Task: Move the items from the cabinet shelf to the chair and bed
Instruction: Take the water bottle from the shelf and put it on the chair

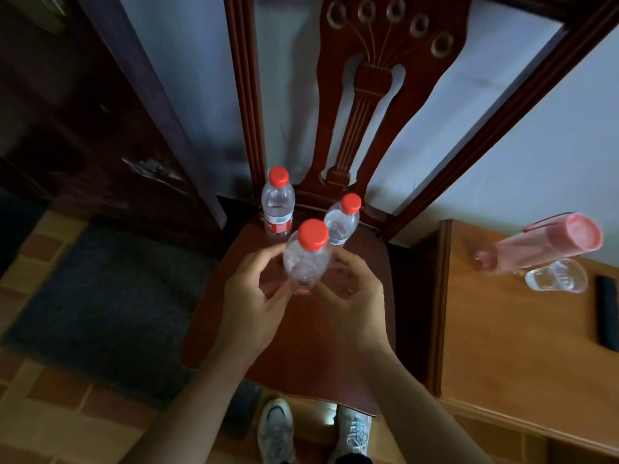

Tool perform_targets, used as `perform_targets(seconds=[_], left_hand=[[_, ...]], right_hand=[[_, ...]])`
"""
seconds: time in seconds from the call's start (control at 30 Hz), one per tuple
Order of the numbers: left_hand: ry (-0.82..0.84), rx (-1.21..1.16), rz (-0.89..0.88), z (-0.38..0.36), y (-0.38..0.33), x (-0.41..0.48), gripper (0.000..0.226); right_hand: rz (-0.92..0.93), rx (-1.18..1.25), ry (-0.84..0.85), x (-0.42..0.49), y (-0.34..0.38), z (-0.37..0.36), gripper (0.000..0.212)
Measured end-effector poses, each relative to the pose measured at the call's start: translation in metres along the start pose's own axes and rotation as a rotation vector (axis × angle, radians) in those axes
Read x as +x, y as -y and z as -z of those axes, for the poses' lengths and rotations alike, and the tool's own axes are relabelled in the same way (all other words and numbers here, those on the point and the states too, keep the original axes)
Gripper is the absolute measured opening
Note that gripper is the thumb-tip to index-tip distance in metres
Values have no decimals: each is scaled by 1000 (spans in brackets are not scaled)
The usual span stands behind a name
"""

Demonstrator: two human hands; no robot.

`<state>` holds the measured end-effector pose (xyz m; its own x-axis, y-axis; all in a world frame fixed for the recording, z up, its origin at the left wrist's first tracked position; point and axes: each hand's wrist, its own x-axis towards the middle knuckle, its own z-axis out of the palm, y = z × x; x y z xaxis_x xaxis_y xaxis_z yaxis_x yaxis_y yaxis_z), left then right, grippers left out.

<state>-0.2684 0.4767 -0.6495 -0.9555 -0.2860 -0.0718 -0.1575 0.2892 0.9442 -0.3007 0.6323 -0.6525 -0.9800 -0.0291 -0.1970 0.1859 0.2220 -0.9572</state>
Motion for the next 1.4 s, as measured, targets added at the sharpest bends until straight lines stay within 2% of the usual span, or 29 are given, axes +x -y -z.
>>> perform_targets(seconds=[0.47,1.0,1.13,1.3,1.4], left_hand=[[52,-42,58,-19,69,33,44],[64,-70,105,-26,81,43,48],[81,-60,151,-25,71,37,53],[68,28,228,-21,60,31,69],[38,-5,274,-16,42,28,74]], right_hand=[[-119,49,29,37,-62,-27,49],[-154,-25,32,46,-73,-28,51],[-166,-63,46,43,-71,-24,58],[-195,-138,136,40,-59,-22,89],[-183,-134,158,37,-41,-17,93]])
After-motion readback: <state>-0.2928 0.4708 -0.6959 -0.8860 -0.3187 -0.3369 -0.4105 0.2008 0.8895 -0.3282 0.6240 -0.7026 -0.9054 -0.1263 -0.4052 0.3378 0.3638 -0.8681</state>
